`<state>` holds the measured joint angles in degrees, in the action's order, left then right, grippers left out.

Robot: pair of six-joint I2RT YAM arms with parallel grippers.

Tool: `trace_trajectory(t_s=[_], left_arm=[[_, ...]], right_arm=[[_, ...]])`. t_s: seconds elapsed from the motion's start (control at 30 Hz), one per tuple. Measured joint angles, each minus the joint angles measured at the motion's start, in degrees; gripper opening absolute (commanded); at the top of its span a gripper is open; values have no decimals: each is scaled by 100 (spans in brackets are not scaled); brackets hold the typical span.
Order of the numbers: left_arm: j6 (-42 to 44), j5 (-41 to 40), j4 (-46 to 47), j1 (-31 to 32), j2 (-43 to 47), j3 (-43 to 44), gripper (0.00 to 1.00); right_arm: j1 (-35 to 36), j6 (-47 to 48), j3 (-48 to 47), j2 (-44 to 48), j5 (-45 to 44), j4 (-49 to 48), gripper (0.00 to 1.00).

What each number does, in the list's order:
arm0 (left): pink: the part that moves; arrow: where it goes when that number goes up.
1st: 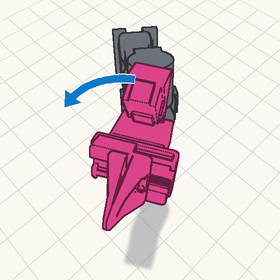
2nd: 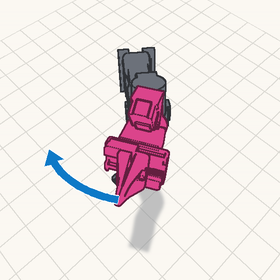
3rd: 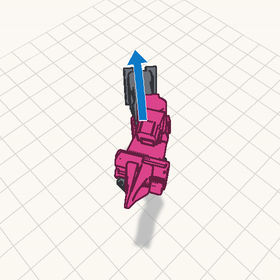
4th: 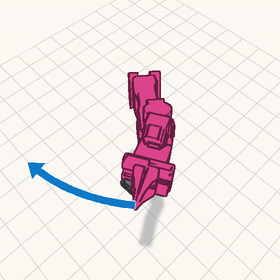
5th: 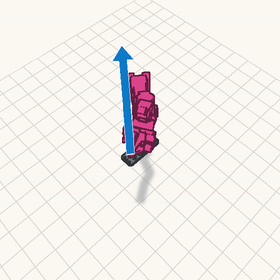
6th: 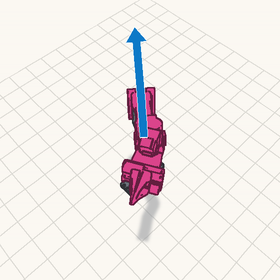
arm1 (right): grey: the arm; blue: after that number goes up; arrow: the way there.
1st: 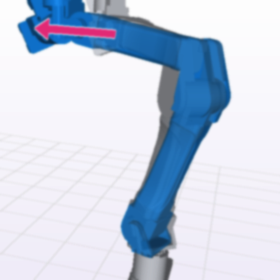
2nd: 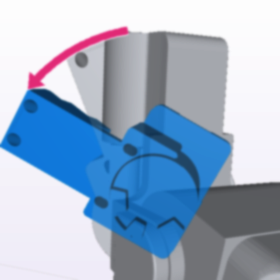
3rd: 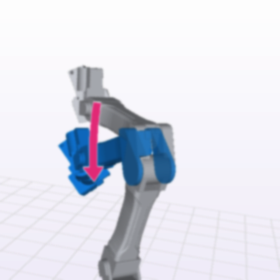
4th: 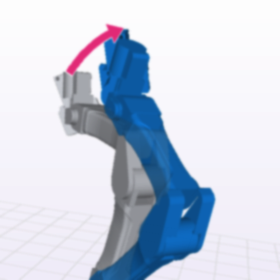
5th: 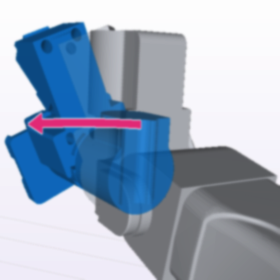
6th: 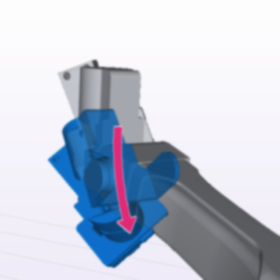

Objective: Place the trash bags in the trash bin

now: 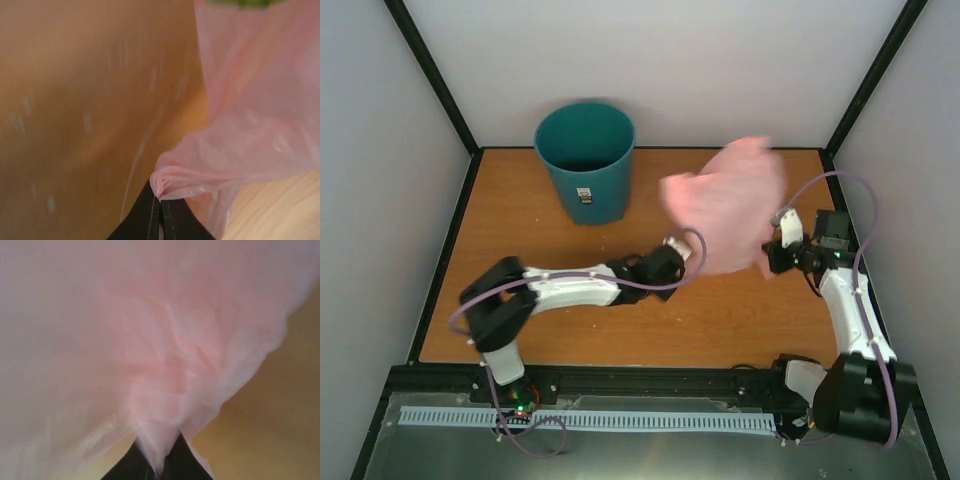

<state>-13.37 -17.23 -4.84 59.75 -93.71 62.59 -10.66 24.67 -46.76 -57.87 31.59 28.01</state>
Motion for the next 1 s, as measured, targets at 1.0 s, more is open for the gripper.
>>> trace_trajectory(t_s=[1.0], left_arm=[[555, 140, -1606, 44, -103, 1707, 1]], right_arm=[[28, 90, -3770, -636, 125, 2087, 3]])
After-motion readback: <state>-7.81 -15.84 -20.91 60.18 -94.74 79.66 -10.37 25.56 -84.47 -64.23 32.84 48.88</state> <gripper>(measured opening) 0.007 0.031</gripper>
